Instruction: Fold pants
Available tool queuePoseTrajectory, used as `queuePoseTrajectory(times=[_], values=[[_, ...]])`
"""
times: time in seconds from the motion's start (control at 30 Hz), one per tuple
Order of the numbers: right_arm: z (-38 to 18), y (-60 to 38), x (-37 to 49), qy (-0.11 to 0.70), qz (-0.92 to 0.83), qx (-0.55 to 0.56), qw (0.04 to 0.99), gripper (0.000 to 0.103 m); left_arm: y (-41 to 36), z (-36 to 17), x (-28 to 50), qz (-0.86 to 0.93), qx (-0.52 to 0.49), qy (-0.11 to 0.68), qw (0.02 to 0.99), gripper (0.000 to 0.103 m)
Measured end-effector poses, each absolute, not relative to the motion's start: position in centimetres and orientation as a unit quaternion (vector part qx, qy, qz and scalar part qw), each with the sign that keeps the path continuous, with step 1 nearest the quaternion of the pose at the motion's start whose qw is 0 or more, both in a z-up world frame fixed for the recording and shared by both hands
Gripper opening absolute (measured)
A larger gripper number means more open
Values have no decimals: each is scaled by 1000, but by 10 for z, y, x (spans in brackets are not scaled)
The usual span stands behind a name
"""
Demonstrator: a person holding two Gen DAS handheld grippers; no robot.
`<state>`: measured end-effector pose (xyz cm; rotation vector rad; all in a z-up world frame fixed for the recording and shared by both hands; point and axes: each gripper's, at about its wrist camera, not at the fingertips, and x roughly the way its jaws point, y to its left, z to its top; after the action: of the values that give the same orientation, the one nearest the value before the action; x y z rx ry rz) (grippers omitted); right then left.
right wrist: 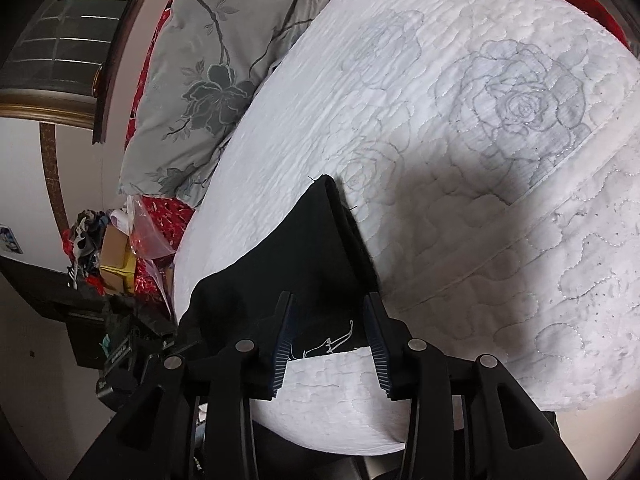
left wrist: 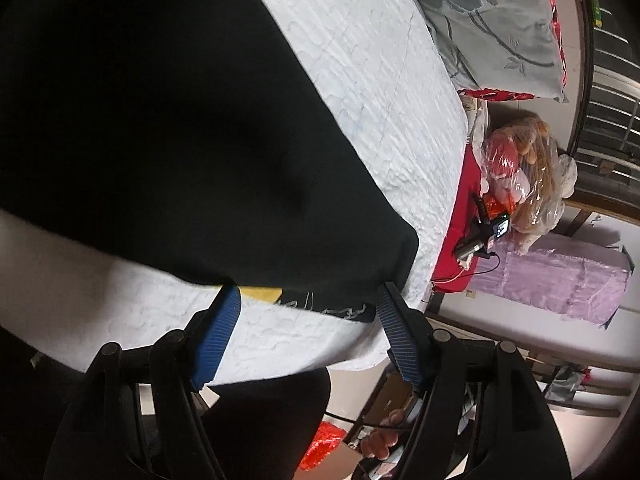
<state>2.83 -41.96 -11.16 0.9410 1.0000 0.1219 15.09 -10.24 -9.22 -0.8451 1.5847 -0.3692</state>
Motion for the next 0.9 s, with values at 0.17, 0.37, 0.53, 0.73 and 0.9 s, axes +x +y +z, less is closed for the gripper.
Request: queuePoseTrajectory(times=[0.17, 0.37, 0.53, 0.73, 0.9], values=[[-113, -424, 25, 459, 55, 440, 770, 41, -112, -98, 144, -171, -360, 698, 595, 70], [-115, -426, 24, 459, 54, 442, 769, 42, -115, -115, 149, -149, -365, 708, 586, 70], [-117, -427, 26, 461, 50, 441, 768, 42, -115, -107, 153, -151, -365, 699, 596, 70], [-119, -426, 32, 465, 53, 444, 765, 44, -126, -104, 158, -153, -332, 705, 607, 70], [-119, -428, 33, 464, 47, 443, 766, 46, -127, -113, 160, -145, -350, 709, 595, 70]])
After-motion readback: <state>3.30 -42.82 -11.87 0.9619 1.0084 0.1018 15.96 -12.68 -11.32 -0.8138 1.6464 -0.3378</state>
